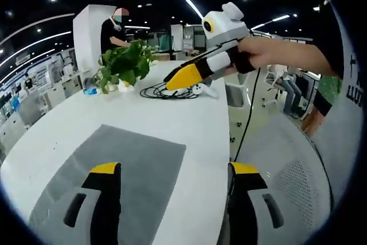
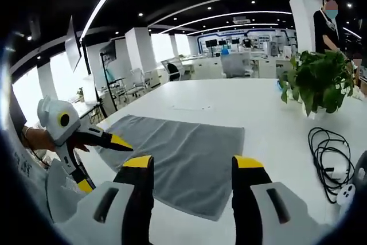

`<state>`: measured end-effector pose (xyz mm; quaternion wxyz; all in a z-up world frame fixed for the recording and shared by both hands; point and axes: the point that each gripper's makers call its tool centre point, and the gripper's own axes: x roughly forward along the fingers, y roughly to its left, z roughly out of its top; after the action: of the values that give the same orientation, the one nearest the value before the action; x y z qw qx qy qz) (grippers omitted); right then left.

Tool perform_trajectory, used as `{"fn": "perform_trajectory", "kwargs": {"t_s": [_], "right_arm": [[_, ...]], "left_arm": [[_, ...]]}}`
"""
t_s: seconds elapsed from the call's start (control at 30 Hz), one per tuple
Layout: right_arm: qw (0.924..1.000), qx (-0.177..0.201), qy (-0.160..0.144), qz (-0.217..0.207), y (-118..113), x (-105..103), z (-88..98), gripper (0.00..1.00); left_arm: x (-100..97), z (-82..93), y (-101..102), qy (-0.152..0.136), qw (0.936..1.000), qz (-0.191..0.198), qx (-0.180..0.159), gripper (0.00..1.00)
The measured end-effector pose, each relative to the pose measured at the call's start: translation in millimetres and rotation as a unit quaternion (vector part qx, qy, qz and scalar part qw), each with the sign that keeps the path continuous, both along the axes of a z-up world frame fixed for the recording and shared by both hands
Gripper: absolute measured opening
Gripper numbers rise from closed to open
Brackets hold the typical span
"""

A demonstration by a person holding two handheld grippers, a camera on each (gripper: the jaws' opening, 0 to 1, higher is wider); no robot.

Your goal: Fold the towel on the table until its edges align and the towel forms a compact rectangular stack.

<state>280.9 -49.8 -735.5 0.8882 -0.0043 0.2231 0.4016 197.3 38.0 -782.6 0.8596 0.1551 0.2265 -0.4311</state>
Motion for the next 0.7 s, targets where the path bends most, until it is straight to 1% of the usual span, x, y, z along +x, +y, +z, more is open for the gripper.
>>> {"fn": "perform_trajectory", "kwargs": {"t_s": [0.13, 0.23, 0.3, 0.4, 0.57, 0.63, 0.7], "right_arm": [[1.0, -0.003, 0.004, -0.005, -1.7, 5.4, -2.0, 0.54], [1.0, -0.008, 0.004, -0.004, -2.1, 10.3, -1.9, 0.54], [0.9998, -0.016, 0.01, -0.001, -2.5, 12.7, -5.1, 0.54], [0.9996, -0.025, 0.014, 0.0, -2.4, 16.5, -9.0, 0.54], [0.9991, -0.035, 0.021, 0.005, 0.8, 23.9, -15.3, 0.53], [0.9986, -0.044, 0.029, 0.008, 1.8, 27.4, -21.5, 0.53], [0.998, -0.053, 0.034, 0.012, 3.3, 30.5, -27.2, 0.53]], "left_arm": [[9.5, -7.6, 2.3, 0.002, 1.0, -0.004, 0.008, 0.78], [13.7, -11.5, -0.9, 0.003, 0.9999, -0.008, 0.01, 0.77], [15.2, -15.1, -4.6, 0.005, 0.9999, -0.012, 0.009, 0.77], [15.3, -19.3, -13.8, 0.011, 0.9997, -0.022, 0.0, 0.69], [16.5, -26.7, -26.9, 0.019, 0.9991, -0.037, -0.013, 0.67], [17.8, -27.4, -33.6, 0.023, 0.9985, -0.04, -0.029, 0.61], [20.0, -30.2, -37.9, 0.027, 0.9982, -0.04, -0.034, 0.56]]}}
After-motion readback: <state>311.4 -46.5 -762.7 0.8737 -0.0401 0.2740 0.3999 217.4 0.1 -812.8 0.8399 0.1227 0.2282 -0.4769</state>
